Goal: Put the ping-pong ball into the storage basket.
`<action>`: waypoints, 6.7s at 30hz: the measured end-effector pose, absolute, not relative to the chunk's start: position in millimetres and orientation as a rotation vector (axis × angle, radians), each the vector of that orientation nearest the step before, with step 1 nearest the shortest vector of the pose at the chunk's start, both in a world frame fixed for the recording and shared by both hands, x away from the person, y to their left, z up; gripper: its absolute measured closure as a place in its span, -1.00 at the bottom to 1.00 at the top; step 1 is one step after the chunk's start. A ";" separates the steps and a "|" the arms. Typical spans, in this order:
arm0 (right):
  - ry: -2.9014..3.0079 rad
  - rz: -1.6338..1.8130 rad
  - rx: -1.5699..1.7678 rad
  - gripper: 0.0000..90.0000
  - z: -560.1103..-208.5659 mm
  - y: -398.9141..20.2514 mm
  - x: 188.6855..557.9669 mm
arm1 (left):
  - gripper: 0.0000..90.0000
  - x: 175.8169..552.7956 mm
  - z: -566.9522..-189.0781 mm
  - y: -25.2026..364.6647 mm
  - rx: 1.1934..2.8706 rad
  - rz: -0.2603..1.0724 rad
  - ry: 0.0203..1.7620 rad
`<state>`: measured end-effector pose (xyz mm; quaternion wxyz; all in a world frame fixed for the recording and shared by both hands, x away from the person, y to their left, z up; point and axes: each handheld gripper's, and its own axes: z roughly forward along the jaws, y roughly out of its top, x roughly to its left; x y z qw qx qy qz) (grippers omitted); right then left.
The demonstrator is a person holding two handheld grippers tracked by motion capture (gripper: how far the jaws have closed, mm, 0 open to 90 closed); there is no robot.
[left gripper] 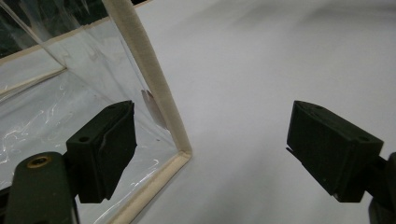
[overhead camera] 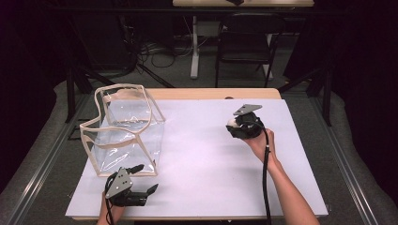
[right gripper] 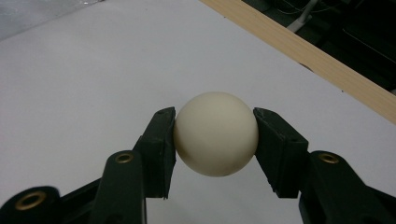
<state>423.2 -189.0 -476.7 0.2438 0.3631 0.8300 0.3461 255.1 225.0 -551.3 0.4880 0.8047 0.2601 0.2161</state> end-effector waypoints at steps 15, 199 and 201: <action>2.281 0.948 0.932 0.13 -453.3 -180.2 415.9 | -0.64 255.2 -550.8 226.1 1.947 0.529 0.631; 2.340 1.027 0.588 0.13 -370.7 -41.4 441.7 | -0.64 257.8 -552.0 223.6 1.950 0.499 0.615; 2.338 1.028 0.587 0.13 -369.2 -39.7 441.5 | -0.64 257.6 -551.8 223.7 1.950 0.501 0.618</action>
